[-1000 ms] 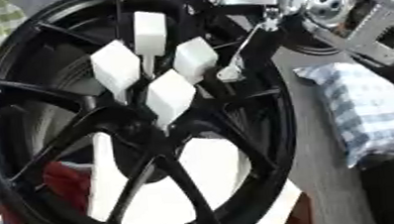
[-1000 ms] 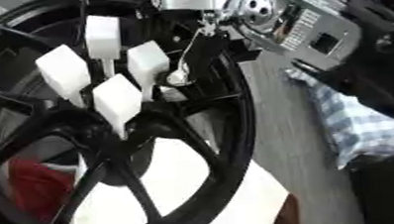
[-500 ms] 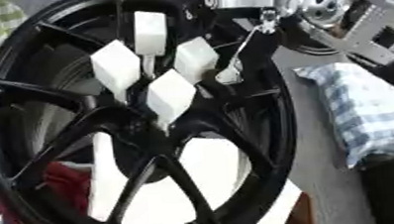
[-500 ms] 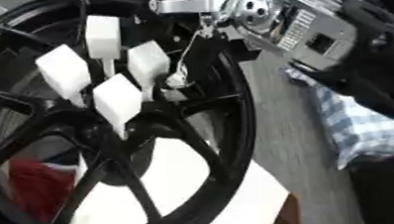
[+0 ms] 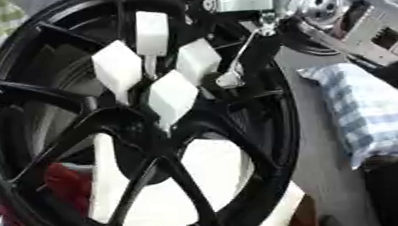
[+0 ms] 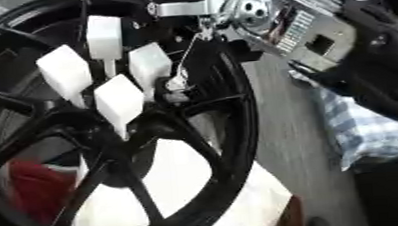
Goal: Pull the pin out of the wheel hub.
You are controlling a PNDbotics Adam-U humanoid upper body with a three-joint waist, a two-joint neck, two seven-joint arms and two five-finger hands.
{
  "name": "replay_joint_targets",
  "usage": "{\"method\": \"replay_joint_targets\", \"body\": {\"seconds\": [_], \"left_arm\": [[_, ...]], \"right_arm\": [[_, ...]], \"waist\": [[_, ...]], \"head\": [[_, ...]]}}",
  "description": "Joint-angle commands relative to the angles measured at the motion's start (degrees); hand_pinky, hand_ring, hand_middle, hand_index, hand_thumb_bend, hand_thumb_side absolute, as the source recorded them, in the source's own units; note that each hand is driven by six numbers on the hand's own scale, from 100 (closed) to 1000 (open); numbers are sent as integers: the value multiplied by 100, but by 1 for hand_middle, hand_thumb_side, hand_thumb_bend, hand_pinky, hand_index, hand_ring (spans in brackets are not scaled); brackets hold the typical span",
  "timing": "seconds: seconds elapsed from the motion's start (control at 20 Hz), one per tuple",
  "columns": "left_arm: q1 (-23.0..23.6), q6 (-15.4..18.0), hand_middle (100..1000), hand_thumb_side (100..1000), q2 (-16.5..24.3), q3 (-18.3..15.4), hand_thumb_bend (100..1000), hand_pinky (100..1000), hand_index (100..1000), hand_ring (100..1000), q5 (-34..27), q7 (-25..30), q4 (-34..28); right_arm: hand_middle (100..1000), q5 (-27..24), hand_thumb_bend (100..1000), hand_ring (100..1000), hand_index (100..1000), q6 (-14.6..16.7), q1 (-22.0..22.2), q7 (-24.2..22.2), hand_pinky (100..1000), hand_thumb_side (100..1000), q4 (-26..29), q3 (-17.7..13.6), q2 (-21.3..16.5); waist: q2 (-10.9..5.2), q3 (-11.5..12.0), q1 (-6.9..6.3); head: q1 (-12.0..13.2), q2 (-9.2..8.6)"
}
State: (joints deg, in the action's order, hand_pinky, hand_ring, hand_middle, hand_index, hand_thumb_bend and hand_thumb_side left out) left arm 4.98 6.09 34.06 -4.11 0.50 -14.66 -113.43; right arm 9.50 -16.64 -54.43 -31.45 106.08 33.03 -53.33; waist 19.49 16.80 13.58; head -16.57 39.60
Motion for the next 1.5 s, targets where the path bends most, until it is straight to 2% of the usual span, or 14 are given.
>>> {"method": "replay_joint_targets", "body": {"seconds": [0.05, 0.5, 0.95, 1.5], "left_arm": [[-9, 15, 763, 978, 61, -34, 179, 845, 800, 864, 5, 18, -116], [5, 16, 763, 978, 65, -44, 179, 847, 800, 864, -3, 13, -116], [22, 35, 763, 976, 81, -61, 179, 848, 800, 864, -1, -1, -116], [45, 51, 762, 975, 100, -75, 180, 850, 801, 864, -9, -10, -116]], "right_arm": [[504, 19, 323, 708, 630, 16, -93, -35, 748, 100, -5, -34, -76], [381, -131, 277, 648, 512, 8, -96, 7, 726, 100, 146, -110, -100], [322, -198, 305, 616, 461, -59, -58, 105, 715, 100, 340, -298, -163], [293, -423, 323, 596, 440, -329, 3, 337, 702, 100, 771, -666, -260]], "waist": [[-100, 5, -64], [-125, -18, -64], [-161, -42, -64], [-220, -98, -64]], "head": [[-12, -38], [-9, -16], [-16, -2], [-11, 11]]}}
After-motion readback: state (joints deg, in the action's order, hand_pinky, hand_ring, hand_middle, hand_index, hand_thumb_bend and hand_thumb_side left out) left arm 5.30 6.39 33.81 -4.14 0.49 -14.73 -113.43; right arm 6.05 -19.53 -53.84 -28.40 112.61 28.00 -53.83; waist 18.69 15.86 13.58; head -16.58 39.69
